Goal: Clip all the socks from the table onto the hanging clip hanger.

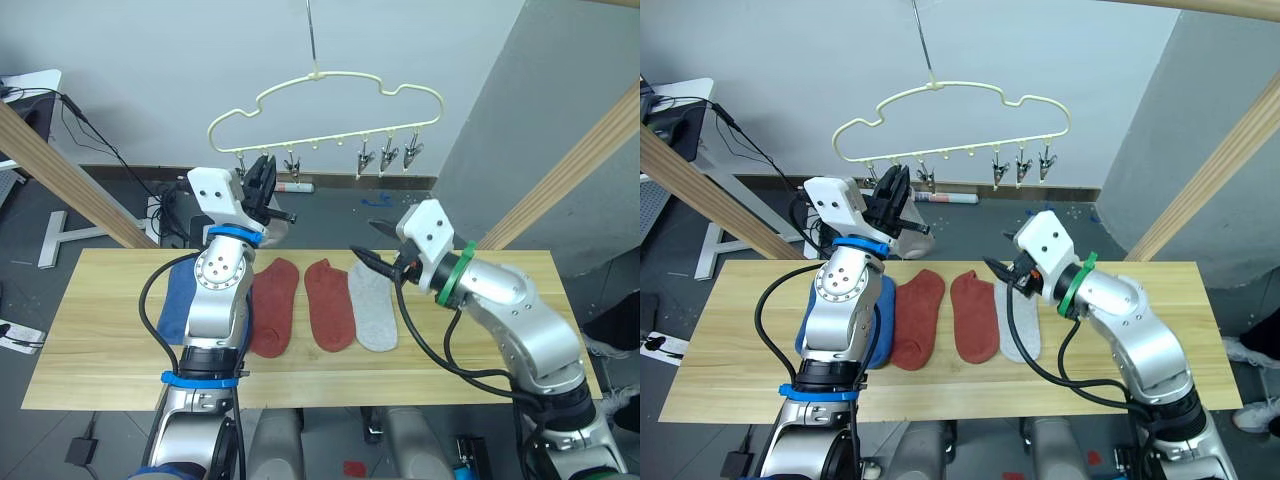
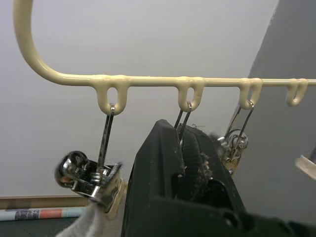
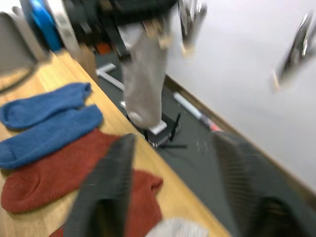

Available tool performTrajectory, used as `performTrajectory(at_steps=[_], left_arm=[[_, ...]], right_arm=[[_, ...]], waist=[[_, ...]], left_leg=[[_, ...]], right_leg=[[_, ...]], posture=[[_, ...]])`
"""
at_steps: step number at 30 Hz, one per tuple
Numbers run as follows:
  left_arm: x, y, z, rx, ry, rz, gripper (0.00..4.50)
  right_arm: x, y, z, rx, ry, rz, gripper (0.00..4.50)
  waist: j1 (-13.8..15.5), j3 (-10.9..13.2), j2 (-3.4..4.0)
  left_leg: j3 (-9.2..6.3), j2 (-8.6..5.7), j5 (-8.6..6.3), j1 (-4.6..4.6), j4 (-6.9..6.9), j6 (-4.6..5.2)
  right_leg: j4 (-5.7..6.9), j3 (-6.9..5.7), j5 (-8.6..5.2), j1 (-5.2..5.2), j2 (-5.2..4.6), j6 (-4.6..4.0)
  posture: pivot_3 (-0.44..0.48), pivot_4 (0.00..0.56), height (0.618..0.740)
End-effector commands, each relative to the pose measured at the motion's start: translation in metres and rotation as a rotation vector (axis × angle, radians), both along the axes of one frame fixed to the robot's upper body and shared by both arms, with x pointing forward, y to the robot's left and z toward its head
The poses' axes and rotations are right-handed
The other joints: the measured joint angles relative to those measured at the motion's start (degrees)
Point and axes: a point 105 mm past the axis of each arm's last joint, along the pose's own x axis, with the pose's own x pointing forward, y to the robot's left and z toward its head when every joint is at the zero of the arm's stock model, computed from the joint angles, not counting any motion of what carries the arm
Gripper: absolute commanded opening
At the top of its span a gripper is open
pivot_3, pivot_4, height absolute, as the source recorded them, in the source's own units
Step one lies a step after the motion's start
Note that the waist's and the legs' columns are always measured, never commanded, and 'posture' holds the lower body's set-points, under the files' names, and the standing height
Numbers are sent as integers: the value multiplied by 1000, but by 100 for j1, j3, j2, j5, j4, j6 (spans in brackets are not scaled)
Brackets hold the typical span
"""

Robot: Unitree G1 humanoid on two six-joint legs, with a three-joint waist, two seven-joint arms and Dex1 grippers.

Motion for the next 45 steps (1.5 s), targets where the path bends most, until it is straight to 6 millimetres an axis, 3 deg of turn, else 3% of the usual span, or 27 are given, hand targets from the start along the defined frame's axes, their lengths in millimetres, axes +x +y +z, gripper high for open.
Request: performTrajectory(at_steps=[1,6,15,25,26,27,34,38,41,45], left_arm=[[-5,1,13,9,-41,-13,0],[-7,-2,15,25,-38,-41,0],[-7,-2,16,35,-32,-46,0],[-6,4,9,28,19,-79,0],[-6,4,9,16,31,-104,0],[-7,3,10,8,44,-136,0],[-15,7,24,-53,150,-356,0],[-18,7,34,-71,187,-424,0],[-21,3,39,-98,227,-482,0],[-23,2,36,-108,275,-497,0]], right_arm=[[10,-3,-35,-47,56,-144,4047],[28,-4,-79,7,174,-326,4047],[53,9,-121,59,232,-441,4047],[54,8,-135,57,227,-430,478],[53,10,-130,47,200,-398,93],[51,14,-123,29,159,-348,38],[25,58,-49,-133,-171,101,38],[26,74,-22,-154,-273,194,38],[31,98,0,-119,-327,243,38],[37,112,8,-83,-335,238,38]], waist=[[-2,0,0],[-2,0,1],[1,1,1],[7,0,1],[7,0,1],[6,0,1],[-22,1,2],[-4,1,1],[4,1,1],[14,0,0]], left_leg=[[1,0,0,2,0,0],[1,2,5,2,0,-8],[1,0,4,1,-1,-8],[0,1,4,1,-2,-8],[0,1,4,2,-2,-8],[1,1,4,2,-2,-8],[-1,5,5,4,-2,-8],[-16,7,8,3,-3,-13],[-15,4,8,-3,0,-14],[-18,5,10,-4,-1,-18]], right_leg=[[0,1,0,1,0,0],[2,0,0,0,0,0],[0,1,-1,-1,2,1],[1,0,0,0,2,1],[1,0,0,0,2,1],[2,1,0,0,3,1],[3,0,-1,-1,10,1],[5,-10,-1,0,15,1],[2,-9,0,0,10,0],[1,-13,14,-1,8,-25]], posture=[[-7,344,703],[1,345,703],[13,345,703],[30,334,703],[30,334,703],[30,334,703],[27,329,703],[32,324,703],[36,321,703],[52,309,703]])
